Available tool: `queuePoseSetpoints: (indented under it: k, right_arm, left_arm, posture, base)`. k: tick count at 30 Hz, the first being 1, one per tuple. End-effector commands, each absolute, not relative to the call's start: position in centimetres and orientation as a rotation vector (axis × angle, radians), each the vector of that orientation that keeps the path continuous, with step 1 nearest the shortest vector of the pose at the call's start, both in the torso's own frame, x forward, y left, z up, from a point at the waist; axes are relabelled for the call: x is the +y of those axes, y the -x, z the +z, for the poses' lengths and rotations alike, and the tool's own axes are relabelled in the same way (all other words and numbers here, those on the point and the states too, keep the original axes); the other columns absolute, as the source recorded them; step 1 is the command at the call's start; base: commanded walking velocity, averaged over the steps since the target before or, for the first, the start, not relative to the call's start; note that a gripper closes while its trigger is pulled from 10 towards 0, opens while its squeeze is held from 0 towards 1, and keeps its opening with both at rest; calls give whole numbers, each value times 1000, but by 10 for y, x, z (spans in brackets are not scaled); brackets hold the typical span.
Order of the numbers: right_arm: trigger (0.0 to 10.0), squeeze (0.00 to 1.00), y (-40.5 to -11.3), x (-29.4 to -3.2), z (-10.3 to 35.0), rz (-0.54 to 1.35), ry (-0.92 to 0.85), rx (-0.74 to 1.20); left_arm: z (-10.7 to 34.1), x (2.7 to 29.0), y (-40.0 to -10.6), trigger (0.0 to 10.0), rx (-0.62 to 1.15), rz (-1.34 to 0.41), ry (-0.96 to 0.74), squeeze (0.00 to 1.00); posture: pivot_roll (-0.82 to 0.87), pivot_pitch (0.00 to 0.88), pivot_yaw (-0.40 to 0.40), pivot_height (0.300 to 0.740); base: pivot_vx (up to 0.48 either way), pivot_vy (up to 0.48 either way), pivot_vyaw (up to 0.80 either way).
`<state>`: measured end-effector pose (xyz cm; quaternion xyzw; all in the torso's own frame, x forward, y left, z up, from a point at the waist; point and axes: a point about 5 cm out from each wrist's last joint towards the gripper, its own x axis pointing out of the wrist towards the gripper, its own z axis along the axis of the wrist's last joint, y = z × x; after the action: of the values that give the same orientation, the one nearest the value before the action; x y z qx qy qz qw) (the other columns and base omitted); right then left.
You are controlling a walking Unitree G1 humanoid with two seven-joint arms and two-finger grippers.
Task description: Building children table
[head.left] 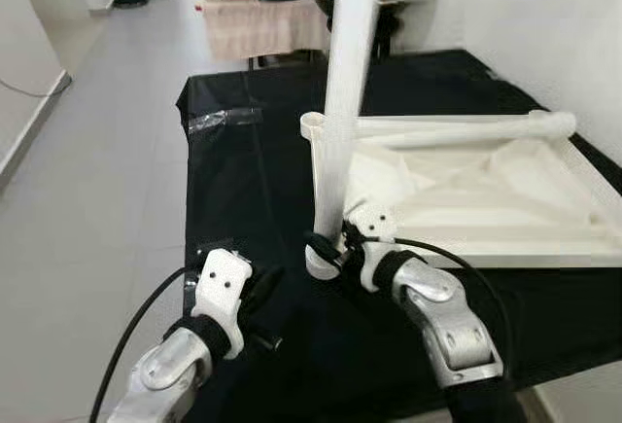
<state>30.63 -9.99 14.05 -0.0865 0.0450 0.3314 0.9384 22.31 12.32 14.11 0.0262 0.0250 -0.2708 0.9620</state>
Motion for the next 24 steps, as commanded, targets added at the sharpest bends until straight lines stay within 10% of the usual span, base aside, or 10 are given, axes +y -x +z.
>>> queuePoseSetpoints:
  k: [1, 2, 5, 6, 8, 9, 13, 14, 16, 24]
  right_arm:
    - [0, 0, -310, -111, 128, 633, 227, 174]
    - [0, 0, -309, -108, 127, 662, 241, 179]
    - [10000, 0, -310, -108, 130, 700, 263, 200]
    - [10000, 573, -309, -107, 132, 736, 262, 210]
    - [10000, 573, -309, -107, 132, 736, 262, 210]
    - [10000, 1000, -311, -106, 137, 789, 236, 203]
    - [10000, 1000, -315, -100, 158, 922, 188, 129]
    - [10000, 306, -320, -99, 173, 1030, 190, 84]
    - [10000, 0, -324, -99, 183, 1110, 217, 52]
    - [10000, 0, -342, -103, 202, 1418, 303, 87]
  left_arm:
    - [136, 127, -224, 10000, 67, -540, -72, 0]
    - [136, 127, -225, 10000, 64, -544, -79, 0]
    - [135, 127, -226, 10000, 62, -542, -75, 0]
    - [134, 127, -226, 10000, 63, -540, -71, 0]
    - [134, 127, -226, 10000, 63, -540, -71, 0]
    - [134, 126, -226, 10000, 64, -539, -66, 0]
    - [132, 124, -227, 10000, 70, -541, -59, 0]
    - [131, 123, -227, 10000, 73, -545, -55, 0]
    - [131, 123, -227, 10000, 75, -548, -54, 0]
    - [128, 122, -226, 10000, 78, -555, -45, 0]
  posture:
    - [-8, 75, -31, 740]
    - [-17, 68, -28, 740]
    - [-11, 61, -33, 740]
    - [-11, 61, -33, 740]
    - [-11, 61, -33, 740]
    - [-10, 57, -35, 740]
    - [-3, 47, -40, 740]
    - [3, 44, -40, 740]
    - [3, 44, -40, 740]
    - [18, 39, -40, 740]
  base:
    - [0, 0, 0]
    - [0, 0, 0]
    - [0, 0, 0]
    - [0, 0, 0]
    - [0, 0, 0]
    - [0, 0, 0]
    - [0, 0, 0]
    - [0, 0, 0]
    - [0, 0, 0]
    - [0, 0, 0]
